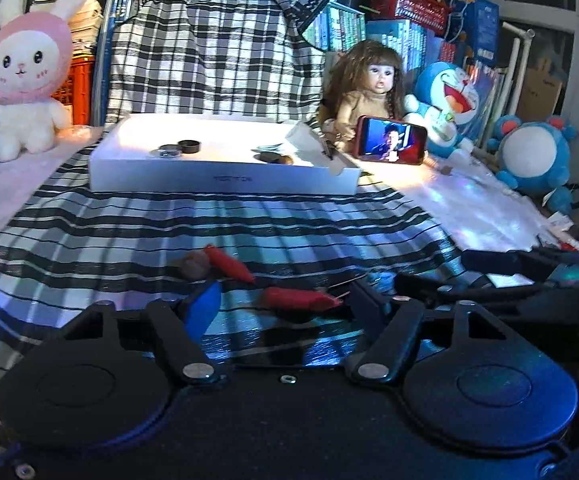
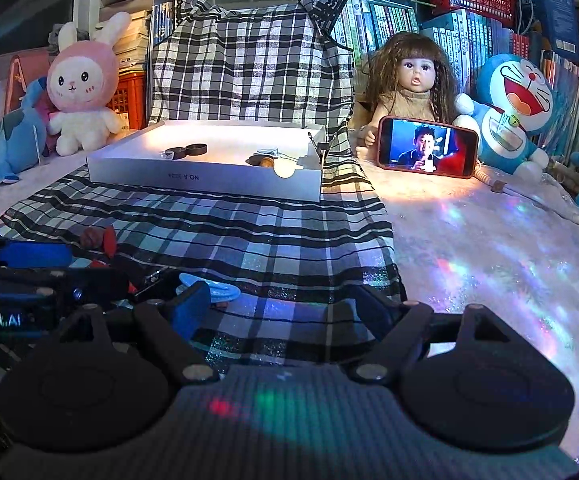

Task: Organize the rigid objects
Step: 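Move the right tool toward the white-blue oval clip while the left tool approaches the red-handled pliers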

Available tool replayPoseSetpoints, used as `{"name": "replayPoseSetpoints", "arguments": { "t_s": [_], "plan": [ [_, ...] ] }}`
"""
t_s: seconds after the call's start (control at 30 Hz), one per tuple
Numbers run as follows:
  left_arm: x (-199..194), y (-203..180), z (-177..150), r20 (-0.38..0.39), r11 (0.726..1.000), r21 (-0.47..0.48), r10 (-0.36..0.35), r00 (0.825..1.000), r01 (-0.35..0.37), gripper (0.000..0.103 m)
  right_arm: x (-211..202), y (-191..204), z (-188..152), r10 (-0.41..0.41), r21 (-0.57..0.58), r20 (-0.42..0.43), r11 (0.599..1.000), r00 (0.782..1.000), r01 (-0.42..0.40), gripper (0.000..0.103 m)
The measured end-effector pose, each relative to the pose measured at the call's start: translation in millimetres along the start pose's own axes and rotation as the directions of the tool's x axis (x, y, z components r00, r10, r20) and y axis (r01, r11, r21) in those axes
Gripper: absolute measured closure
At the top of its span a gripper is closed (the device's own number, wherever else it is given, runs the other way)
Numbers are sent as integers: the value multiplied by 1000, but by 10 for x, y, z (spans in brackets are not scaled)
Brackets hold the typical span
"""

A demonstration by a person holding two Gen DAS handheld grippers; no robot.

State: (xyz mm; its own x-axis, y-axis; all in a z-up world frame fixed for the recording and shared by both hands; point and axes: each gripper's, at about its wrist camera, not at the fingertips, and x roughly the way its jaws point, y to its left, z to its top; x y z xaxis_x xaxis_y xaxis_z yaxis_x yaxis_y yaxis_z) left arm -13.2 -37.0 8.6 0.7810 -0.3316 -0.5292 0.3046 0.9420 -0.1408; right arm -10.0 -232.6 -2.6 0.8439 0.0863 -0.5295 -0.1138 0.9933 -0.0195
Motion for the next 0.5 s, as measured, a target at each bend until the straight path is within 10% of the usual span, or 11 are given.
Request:
{"name": "replayPoseSetpoints", "arguments": {
  "t_s": [0.5],
  "plan": [
    [20,-101,-65,5,998,55,-42,999,42,65,36,-8,-23,3,7,-12,1000,1000,-3,15]
  ]
}}
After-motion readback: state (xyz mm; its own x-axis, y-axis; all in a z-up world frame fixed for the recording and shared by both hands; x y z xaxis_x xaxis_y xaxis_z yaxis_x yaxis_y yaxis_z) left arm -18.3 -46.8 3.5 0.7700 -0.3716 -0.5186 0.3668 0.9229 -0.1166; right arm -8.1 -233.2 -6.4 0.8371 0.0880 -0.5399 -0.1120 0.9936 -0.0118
